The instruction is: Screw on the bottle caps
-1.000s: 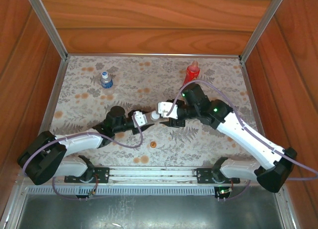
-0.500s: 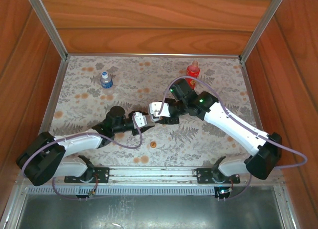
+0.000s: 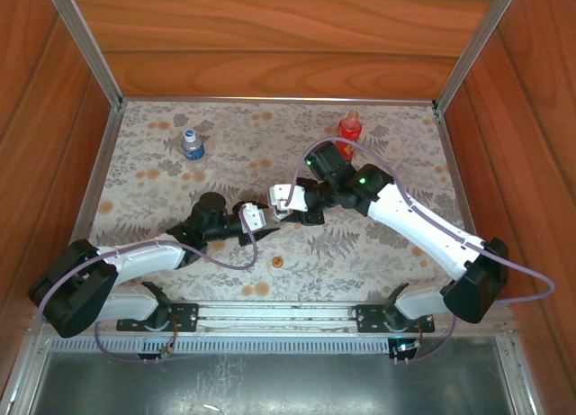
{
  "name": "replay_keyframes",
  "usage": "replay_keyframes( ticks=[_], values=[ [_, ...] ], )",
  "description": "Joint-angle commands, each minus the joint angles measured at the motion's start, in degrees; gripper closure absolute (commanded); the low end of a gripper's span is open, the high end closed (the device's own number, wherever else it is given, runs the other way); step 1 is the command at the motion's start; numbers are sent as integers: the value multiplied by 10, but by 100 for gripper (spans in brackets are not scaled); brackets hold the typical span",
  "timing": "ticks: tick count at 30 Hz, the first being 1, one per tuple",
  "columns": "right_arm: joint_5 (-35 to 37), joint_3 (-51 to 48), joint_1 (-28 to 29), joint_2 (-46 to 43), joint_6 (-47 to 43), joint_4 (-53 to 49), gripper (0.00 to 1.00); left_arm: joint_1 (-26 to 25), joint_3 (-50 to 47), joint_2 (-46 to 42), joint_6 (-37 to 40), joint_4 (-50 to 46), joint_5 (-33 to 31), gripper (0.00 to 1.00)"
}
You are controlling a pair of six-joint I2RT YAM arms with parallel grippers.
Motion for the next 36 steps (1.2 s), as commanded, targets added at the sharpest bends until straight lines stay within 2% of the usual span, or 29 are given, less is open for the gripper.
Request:
replay_keyframes(
  ticks=[1,4,9,11,12,16,18,20,23,27,31,36],
  values=[
    [5,-20,5,-7,116,50,81,3,15,-11,12,-2,-15,49],
    [44,-44,5,-19,205,90,89,2,17,-11,11,-2,-18,49],
    [29,-66,5,-38,148,79,83,3,15,-13,11,-2,-20,49],
    [48,-69,5,-44,161,82,81,3,12,-15,10,-2,-24,48],
    [53,-64,5,-45,167,78,77,3,11,-15,10,-2,-26,49],
    [46,-60,5,-65,126,62,49,3,5,-15,10,-2,-32,48],
    [45,-88,3,-98,135,104,39,6,5,-14,3,-2,-32,48],
    [44,-125,0,-135,164,172,34,10,7,-14,-16,-1,-25,48],
    [46,-176,-18,-182,255,275,36,24,16,-16,-58,-1,1,48],
    [-14,-224,-51,-215,355,354,35,29,26,-20,-84,-1,31,48],
    [-46,-254,-58,-213,396,407,33,29,34,-19,-92,-1,47,48],
    [-89,-258,-58,-169,413,440,33,28,51,-7,-104,-1,65,48]
  ],
)
